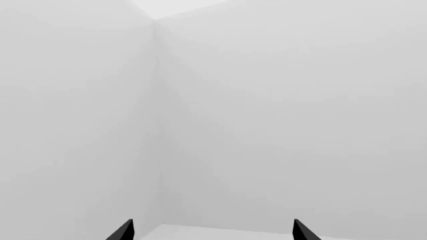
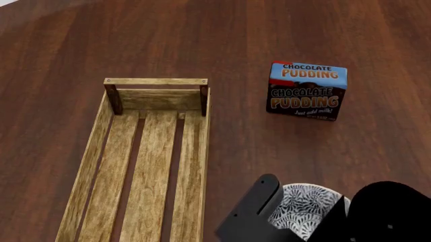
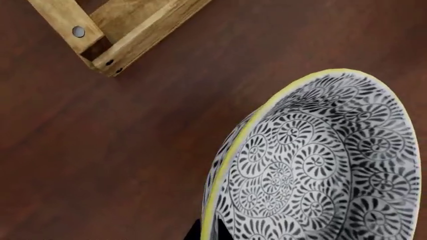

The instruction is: Stack the left bowl on the right bowl and place them in the tray.

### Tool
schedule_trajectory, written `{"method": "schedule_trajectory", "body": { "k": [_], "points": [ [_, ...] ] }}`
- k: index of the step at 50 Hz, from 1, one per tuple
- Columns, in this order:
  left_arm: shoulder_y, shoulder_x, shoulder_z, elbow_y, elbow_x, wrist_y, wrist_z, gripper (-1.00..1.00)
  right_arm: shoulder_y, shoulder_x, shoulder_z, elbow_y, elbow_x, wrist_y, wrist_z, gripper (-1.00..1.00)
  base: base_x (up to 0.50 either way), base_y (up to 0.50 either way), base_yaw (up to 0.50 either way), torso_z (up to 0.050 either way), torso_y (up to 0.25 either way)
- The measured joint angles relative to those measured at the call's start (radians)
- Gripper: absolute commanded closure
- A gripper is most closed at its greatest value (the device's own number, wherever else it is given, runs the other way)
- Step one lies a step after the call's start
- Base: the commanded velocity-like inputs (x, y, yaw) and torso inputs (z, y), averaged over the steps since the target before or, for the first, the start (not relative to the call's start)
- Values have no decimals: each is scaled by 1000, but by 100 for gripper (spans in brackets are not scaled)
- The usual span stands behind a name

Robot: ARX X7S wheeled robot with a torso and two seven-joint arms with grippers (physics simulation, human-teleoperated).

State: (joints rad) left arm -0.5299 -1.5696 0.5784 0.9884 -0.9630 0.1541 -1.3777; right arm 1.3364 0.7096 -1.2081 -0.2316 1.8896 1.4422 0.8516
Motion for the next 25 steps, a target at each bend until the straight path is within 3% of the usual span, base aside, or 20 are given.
{"method": "schedule_trajectory", "body": {
  "k": [25],
  "points": [
    [15,0,-3,-3,12,12,-3,-100,355,45,-140,-32,316,18,259,100,0,0,0,0,0]
  ]
}}
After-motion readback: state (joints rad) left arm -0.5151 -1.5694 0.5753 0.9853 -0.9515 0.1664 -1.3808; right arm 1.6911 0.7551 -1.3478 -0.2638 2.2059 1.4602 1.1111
